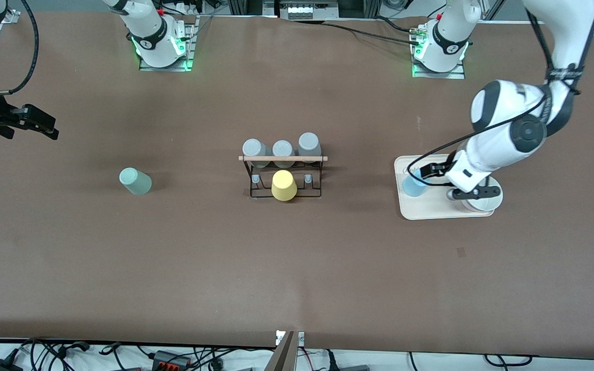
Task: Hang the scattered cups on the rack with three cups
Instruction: 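Reach the left gripper down to the light blue cup on the tray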
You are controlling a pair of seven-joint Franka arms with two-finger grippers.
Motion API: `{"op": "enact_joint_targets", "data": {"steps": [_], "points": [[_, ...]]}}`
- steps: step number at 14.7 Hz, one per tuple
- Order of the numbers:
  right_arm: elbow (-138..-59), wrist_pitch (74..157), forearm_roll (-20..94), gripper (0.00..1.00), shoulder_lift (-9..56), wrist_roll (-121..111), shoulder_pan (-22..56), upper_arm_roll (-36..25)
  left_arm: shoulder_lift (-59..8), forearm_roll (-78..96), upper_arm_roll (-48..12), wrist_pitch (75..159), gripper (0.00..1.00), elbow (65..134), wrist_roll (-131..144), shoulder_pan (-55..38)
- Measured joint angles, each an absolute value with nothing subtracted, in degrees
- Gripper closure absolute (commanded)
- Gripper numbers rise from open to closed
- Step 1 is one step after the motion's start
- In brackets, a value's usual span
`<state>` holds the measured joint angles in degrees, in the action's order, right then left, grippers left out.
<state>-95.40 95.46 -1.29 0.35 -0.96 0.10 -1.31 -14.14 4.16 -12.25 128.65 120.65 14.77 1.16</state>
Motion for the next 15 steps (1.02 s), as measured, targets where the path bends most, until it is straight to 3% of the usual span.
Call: {"op": "enact_joint_targets", "data": {"steps": [7, 15], "points": [[-95.39, 95.48, -1.29, 0.00, 0.34, -0.97, 0.10, -1.31, -18.75, 4.16, -12.32, 136.32, 0.00, 124.51, 15.72, -0.64], [-95.39, 95.47, -1.29, 0.00, 0.35, -0.97, 0.10, -1.31, -19.40, 4.16, -12.31, 136.50, 0.54, 124.45, 15.72, -0.86]]}}
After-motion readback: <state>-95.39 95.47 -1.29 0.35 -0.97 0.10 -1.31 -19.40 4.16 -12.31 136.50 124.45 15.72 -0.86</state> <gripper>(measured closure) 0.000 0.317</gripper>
